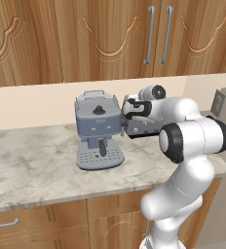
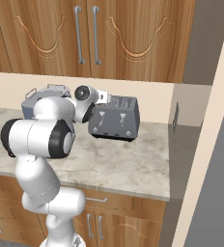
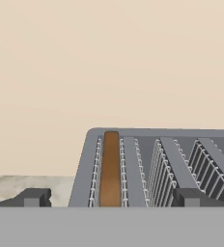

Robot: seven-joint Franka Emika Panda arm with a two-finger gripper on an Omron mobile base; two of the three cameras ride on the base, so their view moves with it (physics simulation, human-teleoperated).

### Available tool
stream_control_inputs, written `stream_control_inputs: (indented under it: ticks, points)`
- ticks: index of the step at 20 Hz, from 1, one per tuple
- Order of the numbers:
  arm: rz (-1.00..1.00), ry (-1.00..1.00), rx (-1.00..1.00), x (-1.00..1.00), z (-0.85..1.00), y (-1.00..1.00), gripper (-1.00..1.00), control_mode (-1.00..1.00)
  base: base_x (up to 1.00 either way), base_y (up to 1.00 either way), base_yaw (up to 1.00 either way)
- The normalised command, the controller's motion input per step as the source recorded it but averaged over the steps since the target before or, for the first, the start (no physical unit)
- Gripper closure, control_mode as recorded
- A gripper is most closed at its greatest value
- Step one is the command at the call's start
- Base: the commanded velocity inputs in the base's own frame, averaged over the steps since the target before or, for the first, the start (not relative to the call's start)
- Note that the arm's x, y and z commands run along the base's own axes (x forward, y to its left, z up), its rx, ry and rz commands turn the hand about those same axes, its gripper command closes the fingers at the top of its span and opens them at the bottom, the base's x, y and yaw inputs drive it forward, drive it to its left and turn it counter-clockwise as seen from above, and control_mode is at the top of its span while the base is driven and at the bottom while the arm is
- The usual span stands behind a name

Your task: Start the toaster. Once the lever pops up, take the bread to the plate on the dining counter.

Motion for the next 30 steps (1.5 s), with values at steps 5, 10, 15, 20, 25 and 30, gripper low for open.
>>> stream_control_inputs:
  ticks: [5,10,15,20,25,30]
  points:
    - [0.0,0.0,0.0,0.0,0.0,0.0,-1.0,-1.0,0.0,0.0,0.0]
    - [0.0,0.0,0.0,0.0,0.0,0.0,-1.0,-1.0,0.0,0.0,0.0]
    - [0.0,0.0,0.0,0.0,0.0,0.0,-1.0,-1.0,0.0,0.0,0.0]
    - [0.0,0.0,0.0,0.0,0.0,0.0,-1.0,-1.0,0.0,0.0,0.0]
    - [0.0,0.0,0.0,0.0,0.0,0.0,-1.0,-1.0,0.0,0.0,0.0]
    - [0.0,0.0,0.0,0.0,0.0,0.0,-1.0,-1.0,0.0,0.0,0.0]
